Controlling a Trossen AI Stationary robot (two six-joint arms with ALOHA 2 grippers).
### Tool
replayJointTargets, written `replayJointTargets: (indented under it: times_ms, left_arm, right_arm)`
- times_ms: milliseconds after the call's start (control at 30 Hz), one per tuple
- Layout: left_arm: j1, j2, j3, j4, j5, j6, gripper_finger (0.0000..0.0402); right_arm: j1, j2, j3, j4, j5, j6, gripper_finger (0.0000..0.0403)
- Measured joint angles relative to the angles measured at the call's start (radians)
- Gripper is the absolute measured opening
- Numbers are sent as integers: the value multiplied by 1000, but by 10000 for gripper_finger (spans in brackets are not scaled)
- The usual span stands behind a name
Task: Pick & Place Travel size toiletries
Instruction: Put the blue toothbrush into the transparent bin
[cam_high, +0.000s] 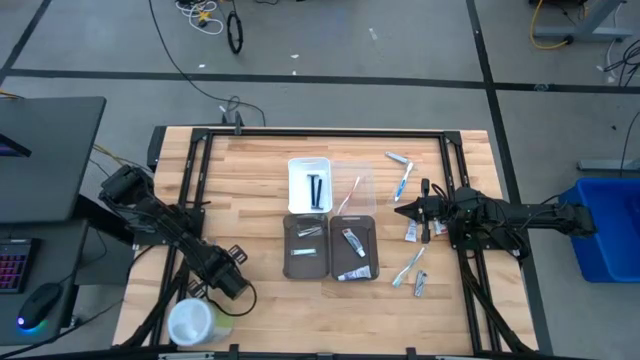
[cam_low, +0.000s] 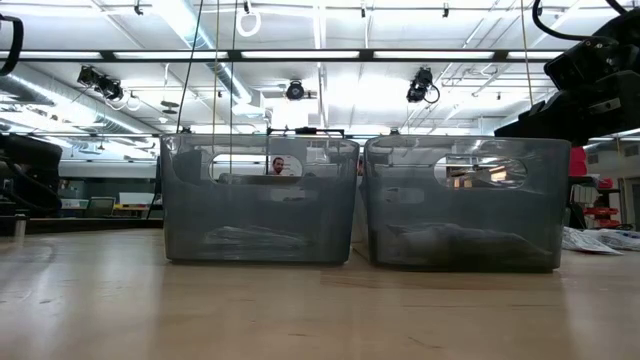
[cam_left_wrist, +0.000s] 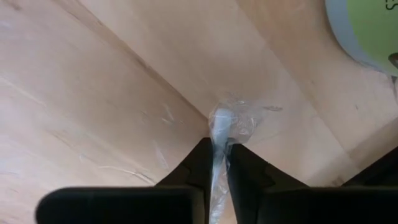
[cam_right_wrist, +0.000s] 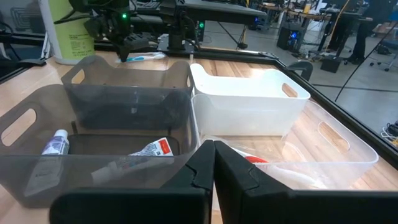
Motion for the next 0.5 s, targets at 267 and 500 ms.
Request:
replayJointTargets:
  times_ms: [267,500]
  left_arm:
    - [0,-1,0,-1,-1,0,48]
    - [24,-1,39,-3,-10,1,38]
  right_arm:
    - [0,0,0,0,0,0,13]
    - [0,0,0,0,0,0,13]
